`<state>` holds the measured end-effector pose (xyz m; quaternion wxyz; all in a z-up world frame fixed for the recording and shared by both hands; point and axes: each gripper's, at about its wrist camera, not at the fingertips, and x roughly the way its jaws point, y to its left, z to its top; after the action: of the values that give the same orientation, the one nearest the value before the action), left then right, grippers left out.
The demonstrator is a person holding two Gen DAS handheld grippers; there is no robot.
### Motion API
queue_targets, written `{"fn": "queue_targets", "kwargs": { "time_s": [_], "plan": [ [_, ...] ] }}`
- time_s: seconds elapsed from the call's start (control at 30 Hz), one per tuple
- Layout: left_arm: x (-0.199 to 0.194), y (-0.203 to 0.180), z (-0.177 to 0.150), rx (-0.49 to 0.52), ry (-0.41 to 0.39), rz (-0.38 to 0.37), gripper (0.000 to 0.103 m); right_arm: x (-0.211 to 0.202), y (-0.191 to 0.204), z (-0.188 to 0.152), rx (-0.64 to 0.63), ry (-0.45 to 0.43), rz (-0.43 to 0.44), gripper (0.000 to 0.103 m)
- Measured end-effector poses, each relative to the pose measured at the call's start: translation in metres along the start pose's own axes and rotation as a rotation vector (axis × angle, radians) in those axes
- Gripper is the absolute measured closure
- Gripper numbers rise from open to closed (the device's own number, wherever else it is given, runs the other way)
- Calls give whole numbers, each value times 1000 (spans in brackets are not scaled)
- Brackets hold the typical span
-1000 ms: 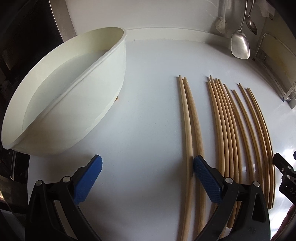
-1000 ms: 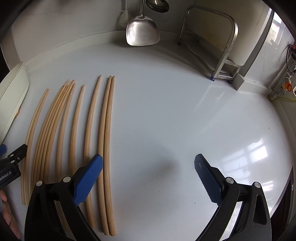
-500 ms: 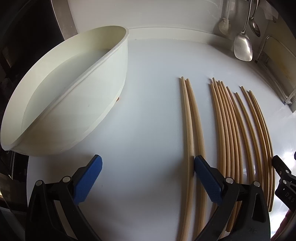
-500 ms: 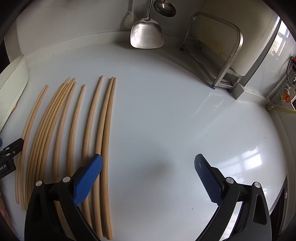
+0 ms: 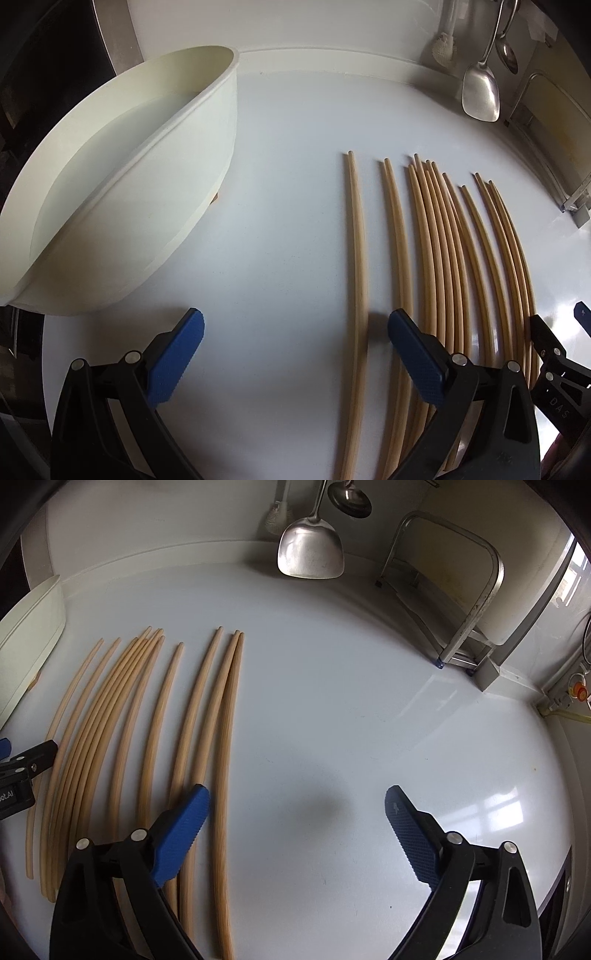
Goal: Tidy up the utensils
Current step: 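Lower the right tool onto one chopstick and close it while the left tool grasps another, then lift the held chopsticks with both tools and carry them over the white basin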
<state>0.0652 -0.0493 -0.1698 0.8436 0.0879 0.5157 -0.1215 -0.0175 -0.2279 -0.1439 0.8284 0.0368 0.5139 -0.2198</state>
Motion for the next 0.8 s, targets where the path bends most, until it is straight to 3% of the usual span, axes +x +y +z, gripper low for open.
{"fn": "queue_targets", "kwargs": {
  "time_s": [0.1, 0.27, 0.43, 0.5, 0.57, 0.8],
  "plan": [
    [-2, -3, -1, 12, -8, 8, 8, -2, 3, 0, 4, -2, 41, 36],
    [-9, -6, -4, 18, -22, -30, 32, -4, 13, 0, -22, -4, 108, 62],
    [-17, -10, -6, 27, -31, -36, 84, -4, 15, 1, -33, 3, 162, 77],
    [-17, -13, -7, 36, -31, -33, 95, -5, 18, 0, -47, 3, 169, 88],
    [-19, -14, -9, 45, -33, -19, 95, -6, 22, 0, -61, -3, 171, 96],
    [-18, -14, -5, 12, -15, -54, 96, -3, 13, 0, -26, 0, 222, 97]
  ]
}}
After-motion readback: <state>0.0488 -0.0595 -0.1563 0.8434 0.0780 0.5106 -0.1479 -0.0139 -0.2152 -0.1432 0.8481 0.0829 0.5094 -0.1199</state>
